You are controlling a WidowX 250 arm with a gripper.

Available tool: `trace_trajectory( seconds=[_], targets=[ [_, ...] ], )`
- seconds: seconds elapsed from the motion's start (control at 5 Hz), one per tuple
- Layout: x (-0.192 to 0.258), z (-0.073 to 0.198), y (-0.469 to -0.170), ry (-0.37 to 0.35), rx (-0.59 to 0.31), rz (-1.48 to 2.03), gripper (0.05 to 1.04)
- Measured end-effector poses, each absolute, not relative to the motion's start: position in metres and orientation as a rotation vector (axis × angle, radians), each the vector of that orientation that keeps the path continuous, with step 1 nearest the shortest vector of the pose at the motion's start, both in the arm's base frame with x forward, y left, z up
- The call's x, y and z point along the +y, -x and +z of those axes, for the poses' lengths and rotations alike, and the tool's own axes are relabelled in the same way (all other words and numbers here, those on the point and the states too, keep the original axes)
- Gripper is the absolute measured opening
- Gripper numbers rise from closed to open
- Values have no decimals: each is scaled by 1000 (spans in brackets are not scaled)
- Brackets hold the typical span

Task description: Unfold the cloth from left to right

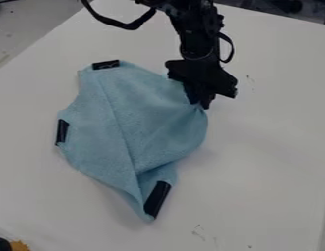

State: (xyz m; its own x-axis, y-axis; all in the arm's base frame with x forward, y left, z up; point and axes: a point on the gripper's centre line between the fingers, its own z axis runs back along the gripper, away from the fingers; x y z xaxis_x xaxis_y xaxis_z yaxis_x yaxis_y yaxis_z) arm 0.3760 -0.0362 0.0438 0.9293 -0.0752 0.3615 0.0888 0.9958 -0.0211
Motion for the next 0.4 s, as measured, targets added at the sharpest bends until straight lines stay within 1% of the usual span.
trace_trajectory(
  seconds=[0.2,0.4],
  targets=[
    [-44,49,-379,16,-371,-109,604],
    [-52,51,-377,-15,-354,-119,897]
  ],
)
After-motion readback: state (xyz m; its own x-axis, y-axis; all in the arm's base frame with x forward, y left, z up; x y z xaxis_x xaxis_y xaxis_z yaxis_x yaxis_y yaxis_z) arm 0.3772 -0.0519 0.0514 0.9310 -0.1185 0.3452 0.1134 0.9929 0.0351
